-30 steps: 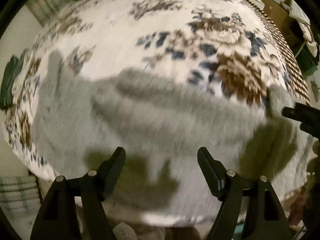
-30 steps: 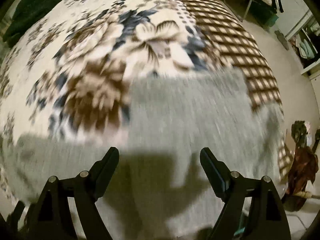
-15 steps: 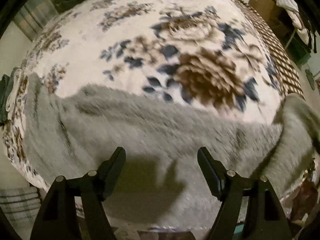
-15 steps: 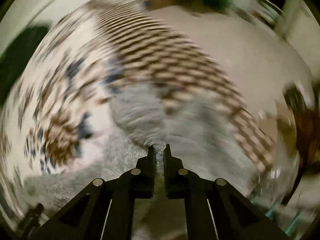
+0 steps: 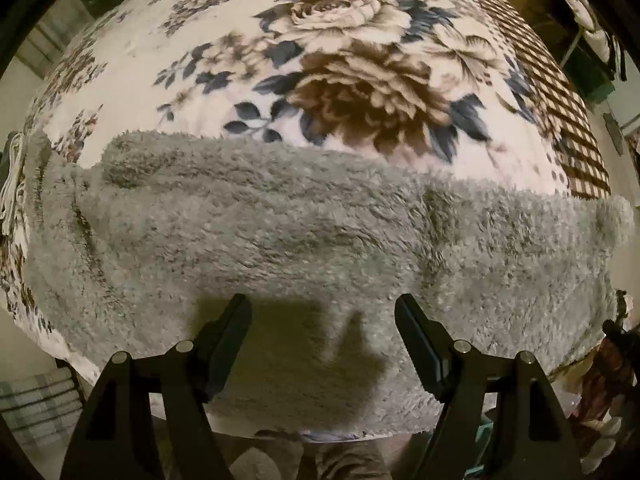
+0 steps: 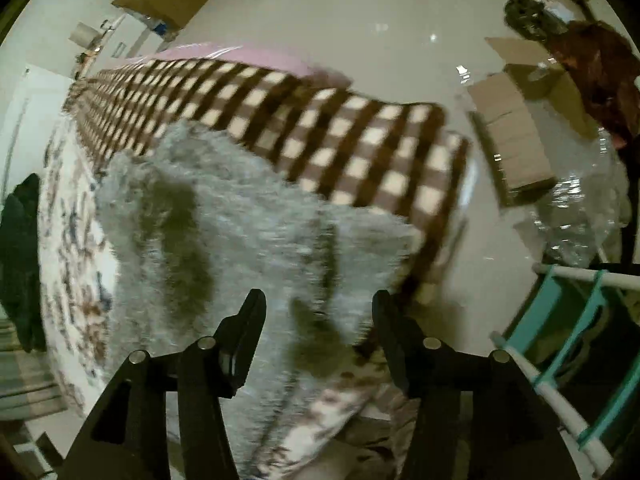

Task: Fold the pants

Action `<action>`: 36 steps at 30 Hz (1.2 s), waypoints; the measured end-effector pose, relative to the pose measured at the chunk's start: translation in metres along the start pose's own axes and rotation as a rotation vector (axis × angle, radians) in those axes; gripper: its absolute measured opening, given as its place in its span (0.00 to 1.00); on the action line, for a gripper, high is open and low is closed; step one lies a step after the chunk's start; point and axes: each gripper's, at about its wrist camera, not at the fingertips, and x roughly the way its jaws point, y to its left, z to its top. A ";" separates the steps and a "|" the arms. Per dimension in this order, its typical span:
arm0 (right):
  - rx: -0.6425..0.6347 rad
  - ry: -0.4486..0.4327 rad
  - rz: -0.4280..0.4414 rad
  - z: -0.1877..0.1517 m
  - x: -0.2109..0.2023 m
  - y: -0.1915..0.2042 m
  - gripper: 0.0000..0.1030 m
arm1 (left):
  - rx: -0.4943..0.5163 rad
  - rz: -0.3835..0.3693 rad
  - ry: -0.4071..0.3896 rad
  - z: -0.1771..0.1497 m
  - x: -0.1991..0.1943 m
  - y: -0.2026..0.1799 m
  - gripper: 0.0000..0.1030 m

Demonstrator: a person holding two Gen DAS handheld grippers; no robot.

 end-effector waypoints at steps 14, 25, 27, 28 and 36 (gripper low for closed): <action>-0.079 -0.162 -0.193 -0.007 -0.006 0.018 0.06 | -0.059 -0.029 0.007 0.003 0.014 0.017 0.71; -0.368 0.008 -0.156 -0.089 -0.002 0.122 0.64 | -0.177 -0.084 0.003 0.008 -0.016 0.130 0.71; -0.447 0.067 -0.152 -0.134 0.009 0.158 0.65 | -0.218 -0.065 0.010 0.010 -0.023 0.174 0.71; -0.475 0.101 -0.147 -0.159 0.016 0.174 0.65 | -0.241 -0.057 0.011 0.015 -0.027 0.200 0.71; -0.574 0.208 -0.152 -0.321 0.079 0.291 0.65 | -0.412 -0.020 -0.052 0.066 -0.041 0.371 0.71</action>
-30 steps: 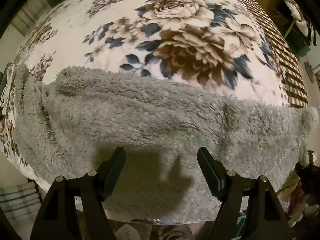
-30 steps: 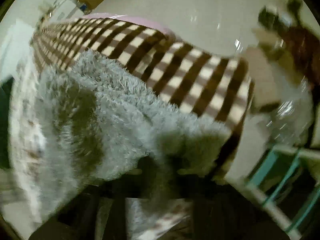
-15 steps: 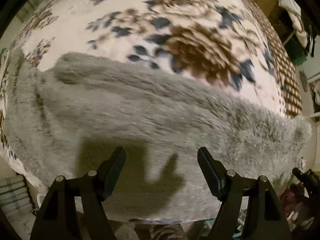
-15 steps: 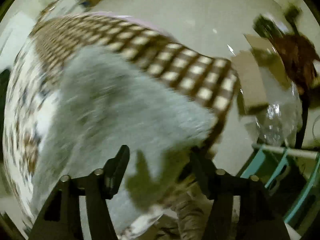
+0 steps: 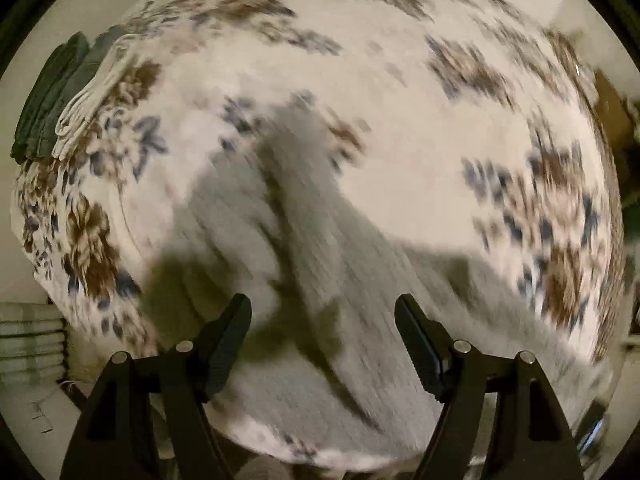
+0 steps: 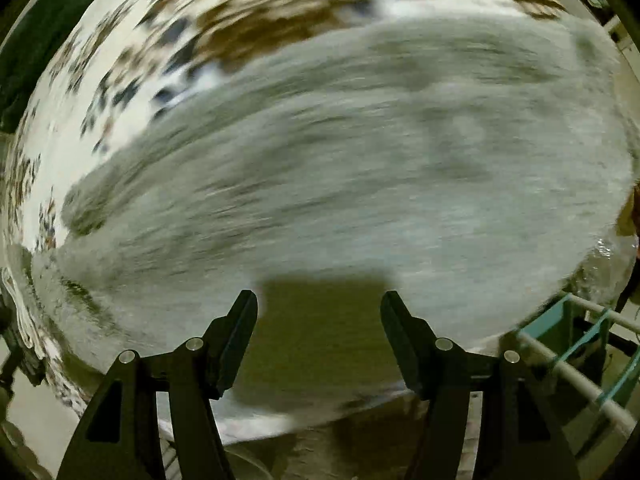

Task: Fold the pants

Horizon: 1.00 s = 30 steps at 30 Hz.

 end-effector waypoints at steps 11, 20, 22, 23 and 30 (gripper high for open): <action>-0.082 0.008 -0.097 -0.024 0.031 0.092 0.65 | -0.083 -0.136 0.044 0.083 0.076 0.048 0.11; -0.116 0.015 -0.106 -0.062 0.010 0.083 0.65 | -0.184 -0.247 -0.151 0.014 -0.007 0.129 0.04; -0.118 0.021 -0.102 -0.078 0.004 0.078 0.65 | -0.236 -0.235 -0.139 -0.011 -0.017 0.157 0.04; -0.122 0.026 -0.100 -0.086 0.002 0.077 0.65 | -0.256 -0.227 -0.127 -0.020 -0.017 0.166 0.04; -0.146 0.038 -0.121 -0.147 -0.016 0.047 0.65 | -0.349 -0.134 -0.011 -0.079 0.029 0.219 0.04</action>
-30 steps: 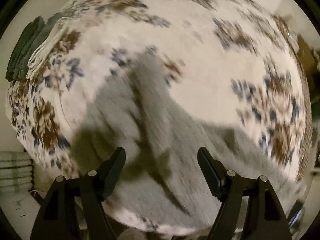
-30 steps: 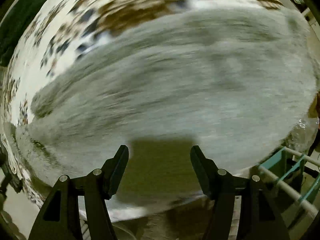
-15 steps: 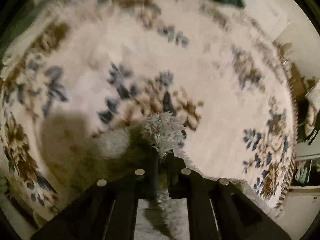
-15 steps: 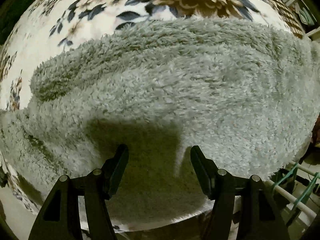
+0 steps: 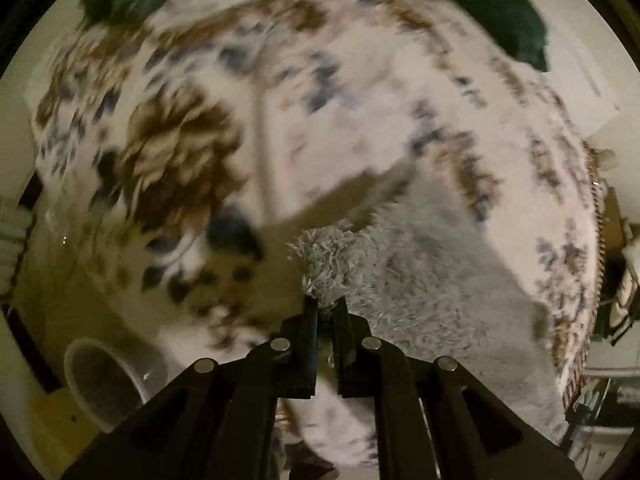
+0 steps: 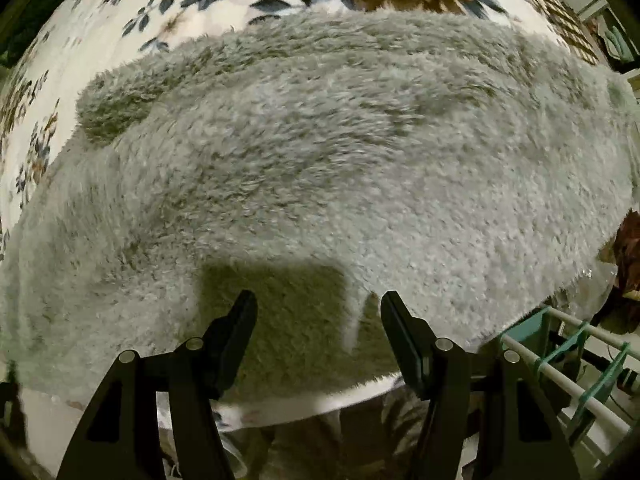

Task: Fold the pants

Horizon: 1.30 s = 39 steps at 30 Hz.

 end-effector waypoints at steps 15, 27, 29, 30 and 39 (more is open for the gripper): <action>0.565 0.103 0.325 -0.115 0.028 -0.152 0.44 | -0.142 -0.107 0.143 -0.017 0.061 0.016 0.23; 0.453 -0.043 0.260 -0.164 -0.047 -0.192 0.07 | -0.030 -0.047 0.052 -0.038 0.025 0.009 0.04; 0.429 -0.040 0.243 -0.158 -0.050 -0.199 0.07 | -0.037 -0.038 0.073 -0.038 0.034 0.015 0.05; 0.415 -0.037 0.229 -0.150 -0.048 -0.202 0.07 | -0.049 -0.030 0.098 -0.036 0.042 0.017 0.09; 0.118 0.031 0.172 -0.130 -0.070 -0.194 0.61 | 0.058 0.137 0.096 -0.042 -0.001 -0.009 0.84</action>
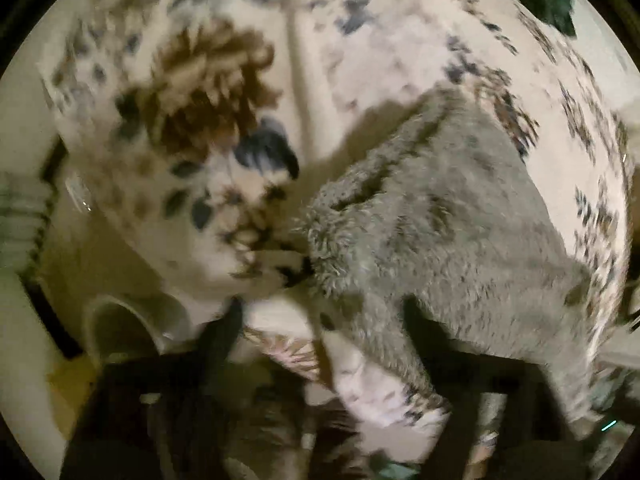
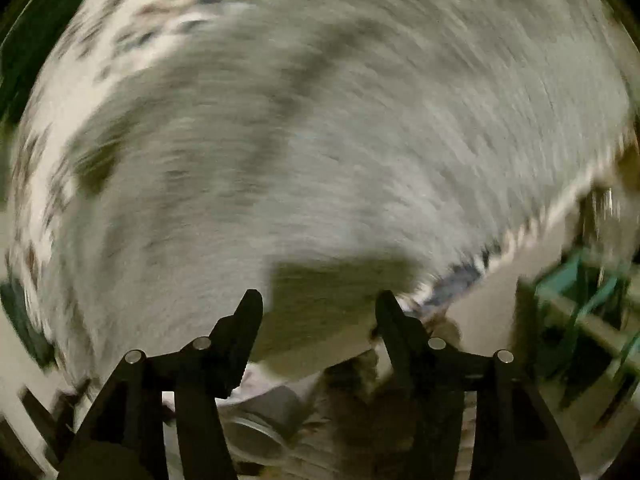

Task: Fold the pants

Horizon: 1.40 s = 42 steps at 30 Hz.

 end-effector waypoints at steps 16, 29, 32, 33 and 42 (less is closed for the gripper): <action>-0.137 0.073 0.144 0.216 0.054 0.151 0.28 | 0.394 0.037 -0.099 0.045 0.059 -0.183 0.84; -0.029 -0.080 0.279 0.235 0.016 0.121 0.88 | 0.469 -0.020 -0.029 0.024 0.028 -0.193 0.92; 0.120 -0.142 0.258 0.211 -0.010 0.033 0.88 | 0.542 -0.069 0.002 -0.004 0.022 -0.225 0.92; 0.154 -0.156 0.248 0.207 -0.013 0.015 0.88 | 0.569 -0.088 0.018 -0.017 0.022 -0.240 0.92; 0.500 -0.309 0.077 0.191 -0.076 -0.239 0.88 | 0.805 -0.157 0.094 -0.145 0.029 -0.411 0.92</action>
